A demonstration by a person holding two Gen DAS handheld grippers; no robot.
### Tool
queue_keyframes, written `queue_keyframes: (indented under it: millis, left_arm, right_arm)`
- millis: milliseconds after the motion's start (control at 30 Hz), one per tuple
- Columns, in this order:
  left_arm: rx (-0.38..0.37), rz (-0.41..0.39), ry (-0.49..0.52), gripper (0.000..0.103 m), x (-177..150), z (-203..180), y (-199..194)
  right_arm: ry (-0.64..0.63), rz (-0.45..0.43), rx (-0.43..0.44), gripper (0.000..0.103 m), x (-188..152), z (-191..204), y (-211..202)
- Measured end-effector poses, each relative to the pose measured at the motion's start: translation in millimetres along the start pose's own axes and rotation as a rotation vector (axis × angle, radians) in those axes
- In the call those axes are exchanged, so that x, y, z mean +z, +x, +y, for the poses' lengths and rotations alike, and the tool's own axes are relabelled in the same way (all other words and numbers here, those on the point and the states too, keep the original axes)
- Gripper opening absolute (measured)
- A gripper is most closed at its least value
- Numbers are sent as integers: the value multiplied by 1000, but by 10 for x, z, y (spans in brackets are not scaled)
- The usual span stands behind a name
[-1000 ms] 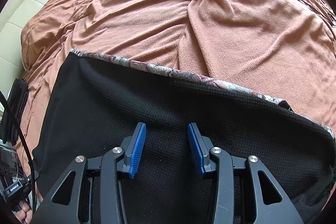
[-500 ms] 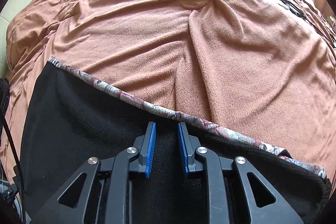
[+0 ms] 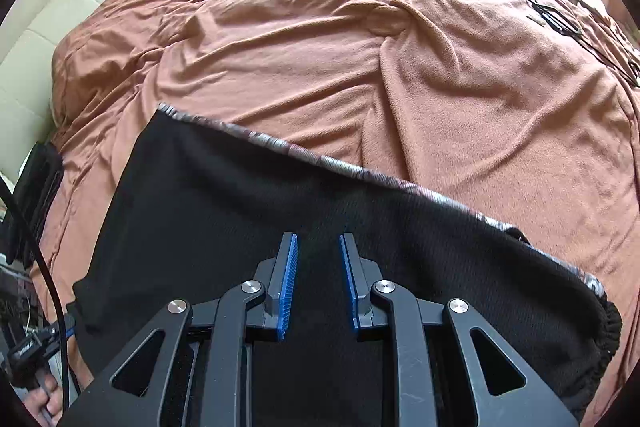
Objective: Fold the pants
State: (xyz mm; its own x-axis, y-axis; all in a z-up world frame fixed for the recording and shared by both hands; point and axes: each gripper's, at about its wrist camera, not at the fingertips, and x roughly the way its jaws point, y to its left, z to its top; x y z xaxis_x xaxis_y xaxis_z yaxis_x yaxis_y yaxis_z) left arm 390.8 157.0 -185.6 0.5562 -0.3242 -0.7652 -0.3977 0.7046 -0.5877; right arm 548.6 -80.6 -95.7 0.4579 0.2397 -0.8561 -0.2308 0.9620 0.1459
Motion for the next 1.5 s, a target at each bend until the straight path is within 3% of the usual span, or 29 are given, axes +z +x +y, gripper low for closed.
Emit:
queue_keyframes:
  millis: [33,200,567,733,900,1300,1500]
  left_arm:
    - [6,13,-6,2,-14,22,21]
    - [-27,-16,-20,2,-69,118,-95]
    - [-70,15,-55,4,-89,215,-189]
    - [-69,18,-66,16,-118,278,-317]
    - [-75,4,-63,47,-141,380,-463]
    - [-158,53,-60,48,-79,405,-382]
    - [-176,67,-43,48,11,316,-204]
  right_arm:
    - [-7,3,4,19,-57,17,-42]
    - [-42,15,23,19,-331,125,-278]
    - [-147,0,190,19,-1100,696,-877]
    - [-211,12,228,19,-1331,885,-908]
    - [-211,20,216,19,-1412,932,-785]
    - [-175,105,175,19,-1681,1138,-394]
    - [-143,118,209,19,-1829,1122,-394]
